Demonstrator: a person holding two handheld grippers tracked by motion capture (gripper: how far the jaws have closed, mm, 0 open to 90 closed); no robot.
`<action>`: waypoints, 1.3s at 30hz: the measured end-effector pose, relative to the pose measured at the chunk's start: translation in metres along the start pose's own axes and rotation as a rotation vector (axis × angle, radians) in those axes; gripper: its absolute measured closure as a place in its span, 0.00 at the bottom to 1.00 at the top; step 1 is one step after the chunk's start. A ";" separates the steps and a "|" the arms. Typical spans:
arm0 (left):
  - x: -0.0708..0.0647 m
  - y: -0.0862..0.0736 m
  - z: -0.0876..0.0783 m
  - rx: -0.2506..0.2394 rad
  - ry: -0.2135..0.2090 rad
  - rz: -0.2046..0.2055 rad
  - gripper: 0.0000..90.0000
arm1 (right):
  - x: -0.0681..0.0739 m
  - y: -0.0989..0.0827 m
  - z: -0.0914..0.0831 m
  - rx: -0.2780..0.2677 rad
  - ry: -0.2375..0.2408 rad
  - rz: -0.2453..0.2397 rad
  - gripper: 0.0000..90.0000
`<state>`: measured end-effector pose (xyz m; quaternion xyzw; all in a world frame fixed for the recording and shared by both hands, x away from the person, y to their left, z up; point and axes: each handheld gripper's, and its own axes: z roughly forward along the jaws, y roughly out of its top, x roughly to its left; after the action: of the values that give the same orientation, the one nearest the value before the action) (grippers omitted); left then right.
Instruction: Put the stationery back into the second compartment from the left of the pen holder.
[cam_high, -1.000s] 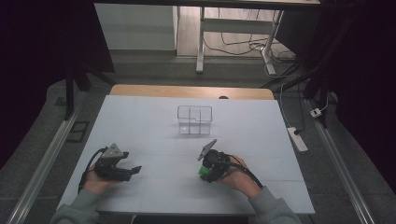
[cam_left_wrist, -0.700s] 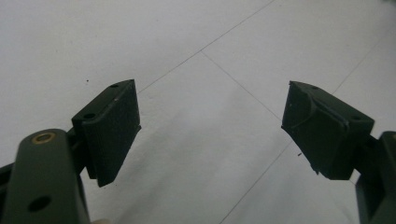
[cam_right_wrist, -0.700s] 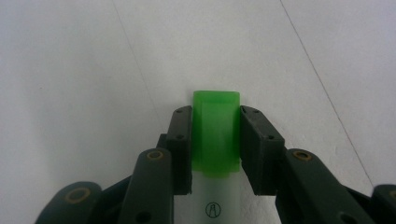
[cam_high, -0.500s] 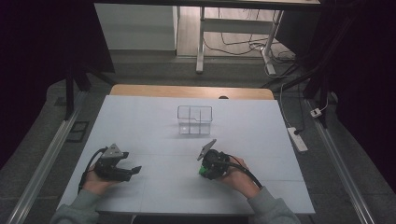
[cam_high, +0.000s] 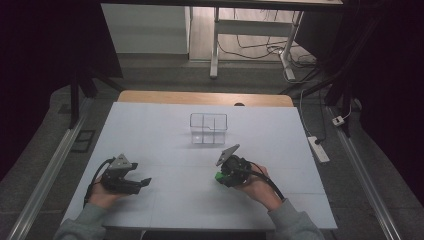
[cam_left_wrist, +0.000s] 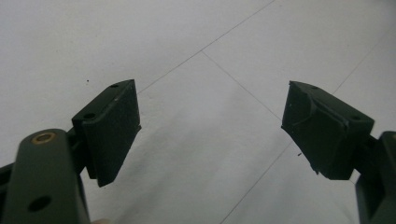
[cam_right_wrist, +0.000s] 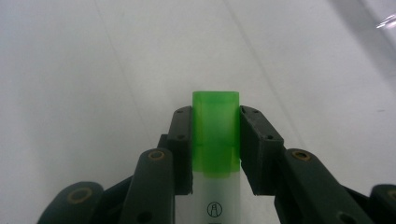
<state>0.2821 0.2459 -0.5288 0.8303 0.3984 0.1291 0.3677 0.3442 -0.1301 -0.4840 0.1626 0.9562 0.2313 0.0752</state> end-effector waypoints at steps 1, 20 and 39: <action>0.000 0.000 0.000 0.002 0.001 0.000 0.21 | -0.001 0.000 -0.003 -0.009 -0.006 0.004 0.74; 0.001 0.000 0.000 0.000 0.003 -0.002 0.21 | -0.013 -0.001 -0.042 -0.182 -0.106 0.048 0.74; 0.000 0.000 -0.001 -0.010 0.007 0.002 0.21 | -0.021 -0.003 -0.063 -0.347 -0.160 0.094 0.74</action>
<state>0.2819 0.2462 -0.5283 0.8285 0.3982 0.1344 0.3701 0.3492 -0.1658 -0.4287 0.2093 0.8844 0.3823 0.1670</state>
